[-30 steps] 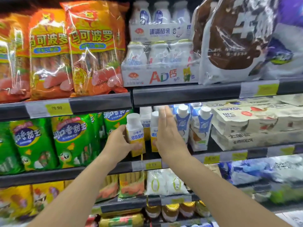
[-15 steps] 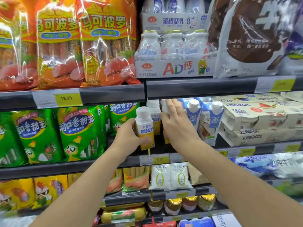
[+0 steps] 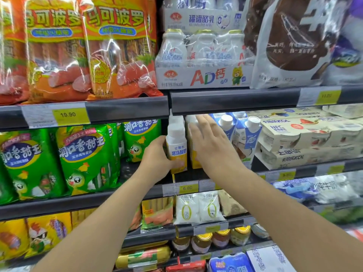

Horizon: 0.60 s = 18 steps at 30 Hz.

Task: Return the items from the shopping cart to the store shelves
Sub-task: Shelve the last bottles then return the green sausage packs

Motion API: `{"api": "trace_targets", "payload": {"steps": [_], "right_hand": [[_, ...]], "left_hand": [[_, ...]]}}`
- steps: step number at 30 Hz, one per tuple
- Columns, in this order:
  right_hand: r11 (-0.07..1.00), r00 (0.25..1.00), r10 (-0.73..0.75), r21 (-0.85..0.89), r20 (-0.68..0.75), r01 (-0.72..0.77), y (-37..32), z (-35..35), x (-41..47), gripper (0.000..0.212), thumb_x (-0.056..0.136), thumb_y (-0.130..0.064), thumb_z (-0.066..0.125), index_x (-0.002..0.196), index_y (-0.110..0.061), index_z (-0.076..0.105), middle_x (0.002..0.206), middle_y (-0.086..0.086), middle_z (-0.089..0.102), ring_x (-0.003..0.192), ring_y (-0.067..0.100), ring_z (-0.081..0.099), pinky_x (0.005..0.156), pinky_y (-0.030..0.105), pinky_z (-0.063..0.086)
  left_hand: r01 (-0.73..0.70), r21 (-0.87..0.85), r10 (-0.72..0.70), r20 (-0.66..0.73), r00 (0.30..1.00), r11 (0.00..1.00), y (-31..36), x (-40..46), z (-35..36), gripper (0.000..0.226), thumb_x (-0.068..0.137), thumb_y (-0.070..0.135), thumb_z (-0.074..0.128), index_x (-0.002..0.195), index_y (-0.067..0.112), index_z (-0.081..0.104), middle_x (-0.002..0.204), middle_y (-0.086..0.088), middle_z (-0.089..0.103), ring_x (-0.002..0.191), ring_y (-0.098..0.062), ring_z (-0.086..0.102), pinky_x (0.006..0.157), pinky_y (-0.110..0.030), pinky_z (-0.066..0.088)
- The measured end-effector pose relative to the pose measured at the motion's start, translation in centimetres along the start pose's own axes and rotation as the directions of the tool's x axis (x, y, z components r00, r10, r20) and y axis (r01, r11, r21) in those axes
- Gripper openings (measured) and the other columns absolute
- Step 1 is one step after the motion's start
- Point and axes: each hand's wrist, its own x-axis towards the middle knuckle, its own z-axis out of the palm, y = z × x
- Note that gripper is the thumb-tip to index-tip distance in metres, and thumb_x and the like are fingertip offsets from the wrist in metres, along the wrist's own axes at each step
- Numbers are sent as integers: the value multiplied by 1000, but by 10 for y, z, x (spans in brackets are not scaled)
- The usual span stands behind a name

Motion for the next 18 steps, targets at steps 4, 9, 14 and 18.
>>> {"api": "trace_targets", "payload": {"steps": [4, 9, 14, 18], "right_hand": [[994, 987, -37, -99, 154, 52, -5, -6, 20, 90, 69, -9, 80, 143, -6, 30, 148, 17, 31, 141, 35, 27, 117, 41, 24], [981, 960, -65, -161, 272, 112, -4, -18, 30, 64, 78, -11, 72, 135, -10, 45, 142, 17, 29, 134, 38, 28, 110, 45, 34], [976, 962, -89, -172, 257, 136, -5, -22, 34, 39, 90, -12, 58, 128, -13, 56, 135, 14, 35, 124, 36, 34, 102, 44, 37], [975, 969, -69, -190, 238, 116, -9, -21, 36, 38, 93, -14, 54, 130, -12, 55, 134, 14, 37, 122, 35, 35, 98, 43, 38]], "left_hand": [[13, 18, -11, -73, 997, 1000, -2, 0, 4, 74, 61, 15, 93, 121, 19, 51, 103, 8, 61, 90, -10, 57, 61, -9, 36], [-16, 64, 21, -73, 997, 998, -4, -2, 3, 68, 62, 17, 93, 116, 18, 51, 100, 6, 63, 90, -13, 61, 61, -9, 37], [-21, 61, 24, -56, 998, 998, -2, -4, 2, 68, 65, 17, 92, 120, 18, 51, 99, 8, 62, 88, -10, 59, 61, -9, 38], [-3, 71, 7, -60, 998, 997, -4, -4, 2, 64, 66, 21, 92, 117, 17, 53, 101, 5, 64, 88, -12, 60, 61, -13, 39]]}}
